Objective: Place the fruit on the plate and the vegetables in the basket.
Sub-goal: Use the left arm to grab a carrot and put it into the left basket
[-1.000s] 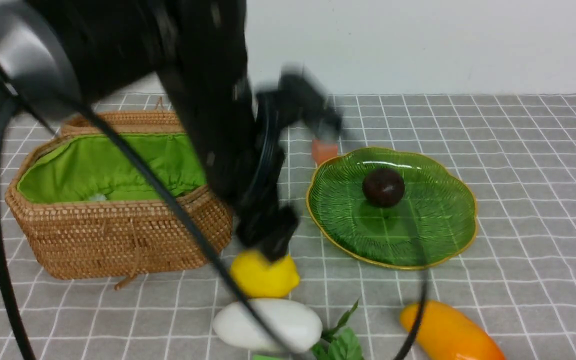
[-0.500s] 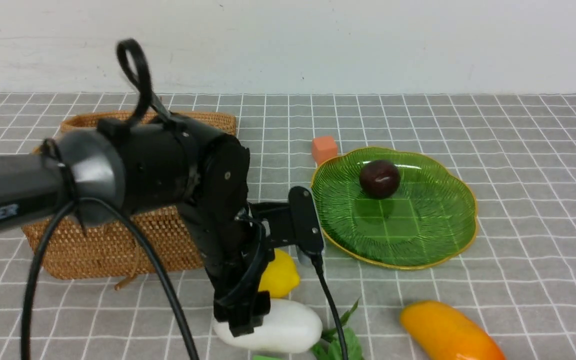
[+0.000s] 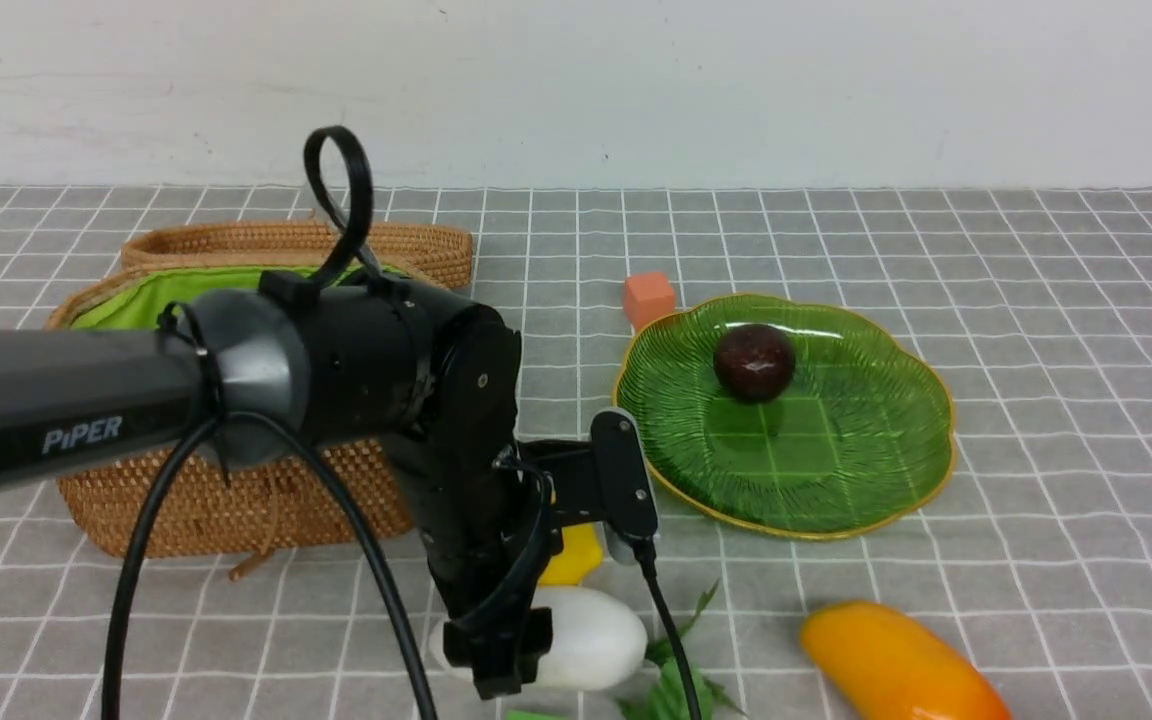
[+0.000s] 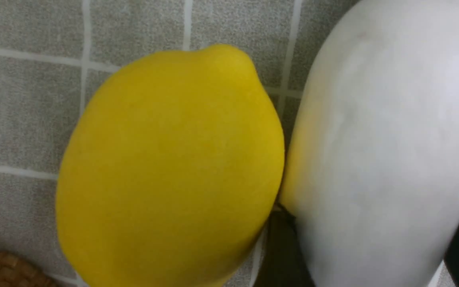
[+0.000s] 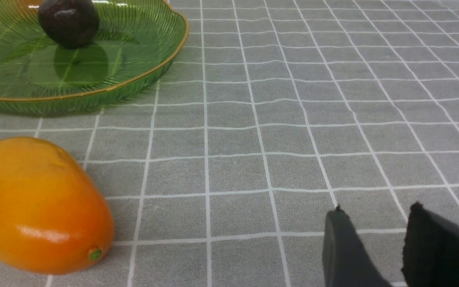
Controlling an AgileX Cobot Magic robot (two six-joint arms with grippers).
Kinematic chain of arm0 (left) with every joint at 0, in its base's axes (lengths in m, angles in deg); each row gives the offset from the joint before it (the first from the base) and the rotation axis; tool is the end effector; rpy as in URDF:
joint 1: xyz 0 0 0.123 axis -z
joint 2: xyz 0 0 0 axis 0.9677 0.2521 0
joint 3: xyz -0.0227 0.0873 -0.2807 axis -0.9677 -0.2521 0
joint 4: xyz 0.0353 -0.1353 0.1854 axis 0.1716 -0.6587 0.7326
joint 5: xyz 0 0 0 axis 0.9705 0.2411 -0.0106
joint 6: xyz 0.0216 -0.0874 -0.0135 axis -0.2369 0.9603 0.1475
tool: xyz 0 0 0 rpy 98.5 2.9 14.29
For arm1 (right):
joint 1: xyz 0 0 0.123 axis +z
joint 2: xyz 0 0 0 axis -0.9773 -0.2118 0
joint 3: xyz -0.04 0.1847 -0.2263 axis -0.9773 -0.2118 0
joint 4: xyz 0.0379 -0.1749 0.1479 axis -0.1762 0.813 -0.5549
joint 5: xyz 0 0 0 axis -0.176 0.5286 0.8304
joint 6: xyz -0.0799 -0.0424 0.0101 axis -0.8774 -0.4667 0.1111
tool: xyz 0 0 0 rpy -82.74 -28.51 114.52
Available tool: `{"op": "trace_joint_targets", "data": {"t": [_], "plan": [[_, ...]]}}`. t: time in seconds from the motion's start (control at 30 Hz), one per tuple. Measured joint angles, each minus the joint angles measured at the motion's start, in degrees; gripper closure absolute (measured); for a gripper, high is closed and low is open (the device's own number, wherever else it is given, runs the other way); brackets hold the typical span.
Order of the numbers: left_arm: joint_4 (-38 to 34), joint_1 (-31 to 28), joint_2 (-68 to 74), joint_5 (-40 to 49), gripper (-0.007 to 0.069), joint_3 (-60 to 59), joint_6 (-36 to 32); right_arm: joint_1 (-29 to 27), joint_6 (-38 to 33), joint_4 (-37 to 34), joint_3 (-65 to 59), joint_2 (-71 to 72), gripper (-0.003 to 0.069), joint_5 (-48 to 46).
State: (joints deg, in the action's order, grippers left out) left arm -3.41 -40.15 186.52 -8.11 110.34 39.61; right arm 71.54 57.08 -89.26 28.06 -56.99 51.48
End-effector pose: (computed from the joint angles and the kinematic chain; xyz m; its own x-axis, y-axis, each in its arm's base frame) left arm 0.2880 -0.2095 0.2118 -0.1438 0.9686 -0.2030 0.9768 0.1718 0.1278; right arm 0.0225 -0.0009 0.1743 -0.2956 -0.0105 -0.9552 0.0792 0.9962 -0.0355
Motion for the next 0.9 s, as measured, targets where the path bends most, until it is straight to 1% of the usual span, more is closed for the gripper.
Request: {"op": "trace_joint_targets", "data": {"t": [0.13, 0.17, 0.2, 0.23, 0.27, 0.3, 0.33, 0.37, 0.4, 0.5, 0.63, 0.7, 0.8, 0.9], "plan": [[0.0, 0.0, -0.29, 0.0, 0.0146, 0.0, 0.0, 0.0, 0.0, 0.0, 0.0, 0.0, 0.0418, 0.0], [0.0, 0.0, -0.45, 0.04, 0.0151, 0.0, 0.0, 0.0, 0.0, 0.0, 0.0, 0.0, 0.0418, 0.0], [0.0, 0.0, -0.82, 0.28, 0.0171, 0.15, 0.15, 0.0, 0.0, 0.0, 0.0, 0.0, 0.0418, 0.0], [0.0, 0.0, -1.73, 0.8, 0.0245, 0.58, 0.65, 0.0, 0.0, 0.0, 0.0, 0.0, 0.0418, 0.0], [0.14, 0.0, -2.67, 1.61, 0.0345, 1.12, 1.15, 0.0, 0.0, 0.0, 0.0, 0.0, 0.0418, 0.0], [0.51, 0.0, -3.83, 2.47, 0.0462, 1.76, 1.67, 0.0, 0.0, 0.0, 0.0, 0.0, 0.0418, 0.0], [1.17, 0.0, -5.48, 3.5, 0.0546, 2.7, 2.4, 0.0, 0.0, 0.0, 0.0, 0.0, 0.0418, 0.0], [1.47, 0.0, -5.77, 3.65, 0.0571, 2.86, 2.71, 0.0, 0.0, 0.0, 0.0, 0.0, 0.0418, 0.0], [2.85, 0.0, -8.34, 4.79, 0.063, 4.31, 4.12, 0.0, 0.0, 0.0, 0.0, 0.0, 0.0418, 0.0], [6.26, 0.0, -13.17, 6.1, 0.0638, 6.67, 7.18, 0.0, 0.0, 0.0, 0.0, 0.0, 0.0418, 0.0], [14.17, -0.93, -21.22, 7.02, 0.0638, 8.12, 11.75, 0.0, 0.0, 0.0, 0.0, 0.0, 0.0418, 0.0], [15.14, -2.14, -23.31, 7.37, 0.0638, 8.31, 12.58, 0.0, 0.0, 0.0, 0.0, 0.0, 0.0418, 0.0], [12.96, -6.94, -25.96, 8.08, 0.0638, 8.31, 13.4, 0.0, 0.0, 0.0, 0.0, 0.0, 0.0418, 0.0], [5.89, -8.83, -25.94, 7.77, 0.0634, 7.54, 12.43, 0.0, 0.0, 0.0, 0.0, 0.0, 0.0418, 0.0]]}}
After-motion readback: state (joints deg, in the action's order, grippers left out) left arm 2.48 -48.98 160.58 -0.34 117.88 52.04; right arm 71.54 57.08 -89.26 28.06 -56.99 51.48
